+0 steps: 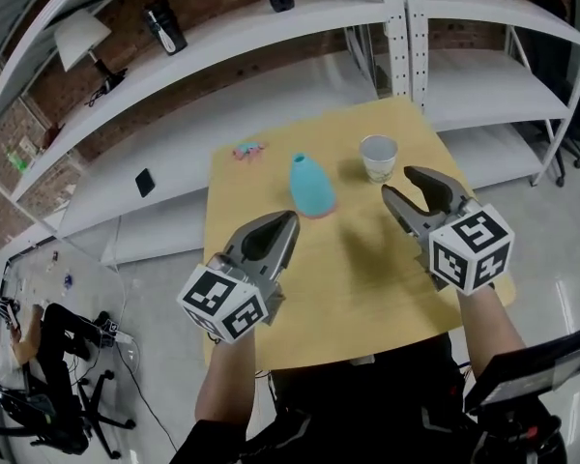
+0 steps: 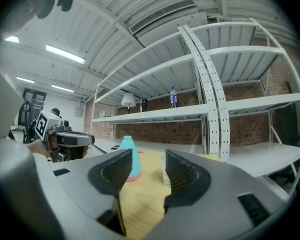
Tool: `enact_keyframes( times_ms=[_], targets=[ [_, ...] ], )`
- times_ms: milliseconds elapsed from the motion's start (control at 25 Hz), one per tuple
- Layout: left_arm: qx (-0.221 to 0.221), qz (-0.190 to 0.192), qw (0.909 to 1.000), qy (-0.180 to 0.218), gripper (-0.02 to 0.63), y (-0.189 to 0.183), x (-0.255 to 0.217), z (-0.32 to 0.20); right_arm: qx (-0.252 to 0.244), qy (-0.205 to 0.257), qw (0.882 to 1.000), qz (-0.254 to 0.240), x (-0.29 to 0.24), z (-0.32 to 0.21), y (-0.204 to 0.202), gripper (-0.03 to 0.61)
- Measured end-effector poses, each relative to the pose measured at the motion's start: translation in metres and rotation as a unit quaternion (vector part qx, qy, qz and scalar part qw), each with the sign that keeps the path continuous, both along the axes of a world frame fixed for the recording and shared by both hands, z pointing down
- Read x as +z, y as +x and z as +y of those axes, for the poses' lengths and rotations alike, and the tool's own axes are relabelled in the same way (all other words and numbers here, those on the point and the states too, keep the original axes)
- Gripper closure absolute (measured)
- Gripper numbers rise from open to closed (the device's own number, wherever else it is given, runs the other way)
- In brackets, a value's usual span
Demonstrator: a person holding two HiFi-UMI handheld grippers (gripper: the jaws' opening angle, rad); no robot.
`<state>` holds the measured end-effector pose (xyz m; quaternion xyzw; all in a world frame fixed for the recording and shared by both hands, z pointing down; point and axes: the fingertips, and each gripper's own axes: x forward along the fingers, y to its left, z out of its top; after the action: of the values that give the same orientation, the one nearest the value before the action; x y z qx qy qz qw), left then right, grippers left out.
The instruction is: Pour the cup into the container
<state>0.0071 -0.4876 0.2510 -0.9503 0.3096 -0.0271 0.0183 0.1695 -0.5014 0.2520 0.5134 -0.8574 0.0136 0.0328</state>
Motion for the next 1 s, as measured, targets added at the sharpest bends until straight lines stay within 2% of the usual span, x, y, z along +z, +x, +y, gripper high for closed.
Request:
enact_keyframes(
  times_ms=[160,320,560,760,1000],
  targets=[
    [-0.016,-0.002,0.9998,-0.010,0.612,-0.014,0.009,-0.028,0.013,-0.023,1.000,0.008,0.013,-0.031,0.007,0.323],
    [0.008,-0.011,0.9998,-0.015,0.612,-0.009,0.023,-0.036,0.029,-0.057,0.998,-0.004,0.031,-0.056,0.017,0.276],
    [0.036,-0.035,0.9974,-0.051,0.612,-0.004,0.050,-0.042,0.023,-0.106,0.994,0.016,0.059,-0.083,0.018,0.262],
    [0.057,-0.023,0.9964,-0.058,0.612,0.004,0.060,-0.041,0.027,-0.123,0.992,0.024,0.072,-0.096,0.015,0.262],
    [0.074,-0.032,0.9956,-0.047,0.612,0.008,0.066,-0.039,0.035,-0.137,0.990,0.023,0.079,-0.112,0.016,0.262]
  ],
)
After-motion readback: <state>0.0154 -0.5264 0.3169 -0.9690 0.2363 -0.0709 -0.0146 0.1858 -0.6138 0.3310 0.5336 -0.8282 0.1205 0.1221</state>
